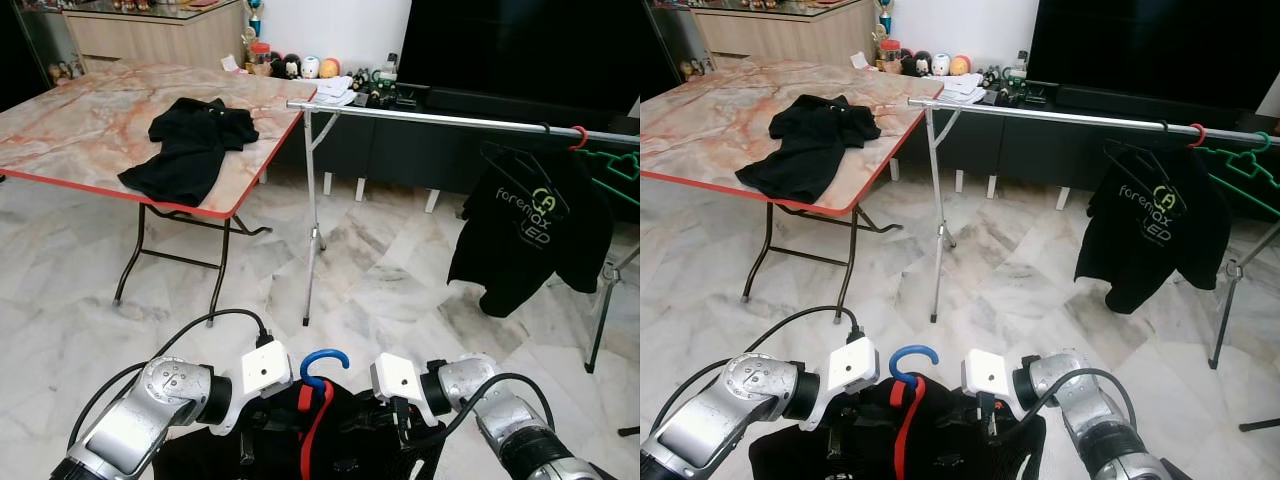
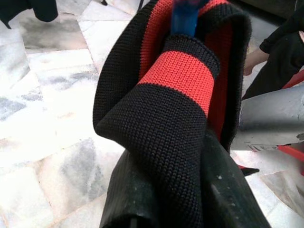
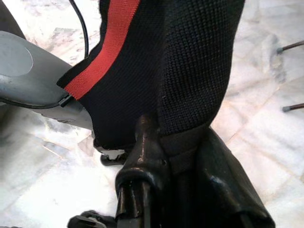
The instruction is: Hang hanger
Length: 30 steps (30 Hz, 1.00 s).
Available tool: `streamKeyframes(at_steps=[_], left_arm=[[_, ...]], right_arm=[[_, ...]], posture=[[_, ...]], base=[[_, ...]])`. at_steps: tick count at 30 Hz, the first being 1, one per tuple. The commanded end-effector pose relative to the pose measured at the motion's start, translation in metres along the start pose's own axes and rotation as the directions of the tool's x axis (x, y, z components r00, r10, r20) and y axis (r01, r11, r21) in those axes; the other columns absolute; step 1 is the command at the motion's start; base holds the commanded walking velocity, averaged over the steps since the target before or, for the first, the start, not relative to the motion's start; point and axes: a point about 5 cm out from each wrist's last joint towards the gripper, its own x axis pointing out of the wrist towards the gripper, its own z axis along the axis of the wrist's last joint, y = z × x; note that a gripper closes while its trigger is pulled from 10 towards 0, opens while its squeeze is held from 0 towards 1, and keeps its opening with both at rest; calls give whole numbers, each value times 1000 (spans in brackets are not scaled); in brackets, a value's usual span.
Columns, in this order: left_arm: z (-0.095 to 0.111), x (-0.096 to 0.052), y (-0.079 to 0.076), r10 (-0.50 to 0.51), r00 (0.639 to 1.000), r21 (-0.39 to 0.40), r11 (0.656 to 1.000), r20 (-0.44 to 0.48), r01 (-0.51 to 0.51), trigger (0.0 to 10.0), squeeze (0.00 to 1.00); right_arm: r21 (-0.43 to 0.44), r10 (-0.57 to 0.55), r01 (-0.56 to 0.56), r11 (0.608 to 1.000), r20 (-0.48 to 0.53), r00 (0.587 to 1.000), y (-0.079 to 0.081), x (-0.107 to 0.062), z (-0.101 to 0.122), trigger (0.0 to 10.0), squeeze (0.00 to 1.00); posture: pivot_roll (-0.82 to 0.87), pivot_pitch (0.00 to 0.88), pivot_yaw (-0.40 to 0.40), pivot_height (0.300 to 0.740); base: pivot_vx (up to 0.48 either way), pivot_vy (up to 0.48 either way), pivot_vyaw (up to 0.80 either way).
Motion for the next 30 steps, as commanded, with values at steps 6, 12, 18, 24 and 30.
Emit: streamKeyframes(at_steps=[6, 12, 18, 24, 30], left_arm=[[1, 2, 0, 2, 1000, -12, 1000, 13, -2, 0, 0], [1, 1, 1, 14, 1000, -12, 1000, 16, -14, 0, 0], [0, 2, 8, 75, 997, -24, 997, 29, -75, 0, 0], [-2, 2, 13, 131, 991, -33, 991, 42, -129, 0, 0], [-8, 2, 18, 201, 978, -78, 978, 56, -196, 0, 0]], right_arm=[[15, -43, 42, 999, 66, 997, -13, -6, 14, 10000, 1000], [16, 15, -15, 1000, 23, 1000, -13, -9, 15, 10000, 1000], [12, 100, -99, 995, -83, 991, -9, -14, 8, 10000, 1000], [1, 87, -88, 996, -144, 986, -9, -19, 2, 10000, 1000], [-28, -70, 68, 997, -77, 995, -24, -25, 14, 10000, 1000]], posture=[[62, 43, -44, 740], [62, 42, -44, 740], [61, 41, -46, 740], [59, 40, -49, 740], [55, 37, -46, 740]], base=[[0, 0, 0], [0, 0, 0], [0, 0, 0], [0, 0, 0], [0, 0, 0]])
